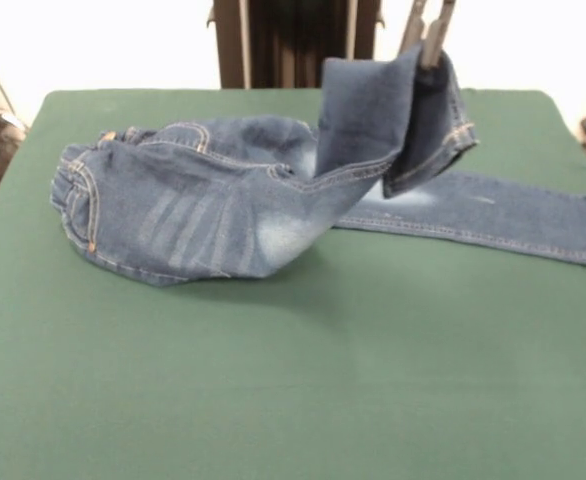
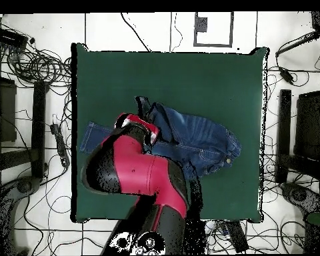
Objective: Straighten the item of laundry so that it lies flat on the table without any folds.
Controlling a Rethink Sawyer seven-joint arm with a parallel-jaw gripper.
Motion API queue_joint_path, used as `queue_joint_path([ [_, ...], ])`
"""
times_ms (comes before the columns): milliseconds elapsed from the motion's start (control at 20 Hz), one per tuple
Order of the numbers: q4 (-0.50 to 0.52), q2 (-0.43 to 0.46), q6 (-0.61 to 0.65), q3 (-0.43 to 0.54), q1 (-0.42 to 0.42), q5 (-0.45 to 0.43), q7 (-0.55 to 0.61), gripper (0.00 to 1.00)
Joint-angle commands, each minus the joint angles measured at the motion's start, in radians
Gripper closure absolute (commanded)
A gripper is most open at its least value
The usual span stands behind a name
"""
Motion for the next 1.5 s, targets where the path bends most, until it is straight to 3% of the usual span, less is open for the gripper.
queue_joint_path([
  [50, 0.044, 0.076, 0.035, -0.059, 0.043, 0.058, 0.216, 1.0],
  [450, 0.047, 0.06, 0.229, 0.048, 0.013, 0.176, 0.243, 1.0],
  [800, 0.1, 0.057, 0.427, 0.146, -0.001, 0.397, 0.366, 1.0],
  [950, 0.083, 0.07, 0.54, 0.139, 0.017, 0.439, 0.38, 1.0],
  [1250, 0.127, 0.062, 0.647, 0.225, -0.024, 0.536, 0.296, 1.0],
  [1500, 0.12, 0.108, 0.751, 0.268, -0.061, 0.548, 0.237, 1.0],
])
